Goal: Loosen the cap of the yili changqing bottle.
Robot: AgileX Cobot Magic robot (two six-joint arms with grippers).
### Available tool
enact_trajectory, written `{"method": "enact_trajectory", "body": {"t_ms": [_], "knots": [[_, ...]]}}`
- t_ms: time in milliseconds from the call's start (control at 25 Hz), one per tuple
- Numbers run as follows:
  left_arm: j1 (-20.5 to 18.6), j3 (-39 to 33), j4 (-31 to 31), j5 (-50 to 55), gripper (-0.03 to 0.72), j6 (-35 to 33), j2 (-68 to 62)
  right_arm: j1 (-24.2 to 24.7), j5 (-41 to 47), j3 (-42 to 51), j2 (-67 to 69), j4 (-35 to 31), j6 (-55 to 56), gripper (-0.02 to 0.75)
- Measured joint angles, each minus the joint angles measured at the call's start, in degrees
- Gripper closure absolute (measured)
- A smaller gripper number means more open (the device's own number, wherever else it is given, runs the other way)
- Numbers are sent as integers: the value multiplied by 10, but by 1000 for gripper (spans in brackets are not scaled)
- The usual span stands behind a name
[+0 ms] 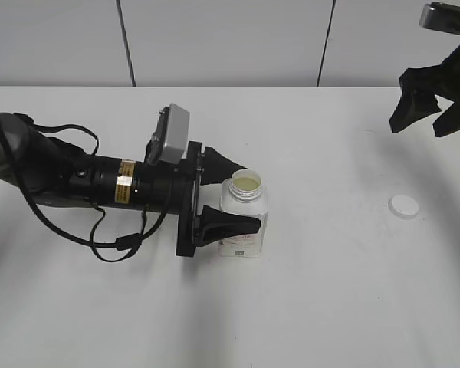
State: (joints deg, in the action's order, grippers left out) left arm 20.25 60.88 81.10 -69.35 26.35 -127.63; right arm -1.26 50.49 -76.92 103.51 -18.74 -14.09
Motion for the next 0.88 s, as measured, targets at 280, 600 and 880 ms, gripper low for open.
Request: {"method": "enact_trajectory", "body": {"t_ms": [280,600,880], "knots": [[0,0,6,1,155,30,45,0,5,0,0,0,1,161],[0,0,-5,0,155,69,112,0,13,0,0,0,0,161],[0,-1,-17,52,155,98,177,0,24,-1,0,-1,1,161]]}}
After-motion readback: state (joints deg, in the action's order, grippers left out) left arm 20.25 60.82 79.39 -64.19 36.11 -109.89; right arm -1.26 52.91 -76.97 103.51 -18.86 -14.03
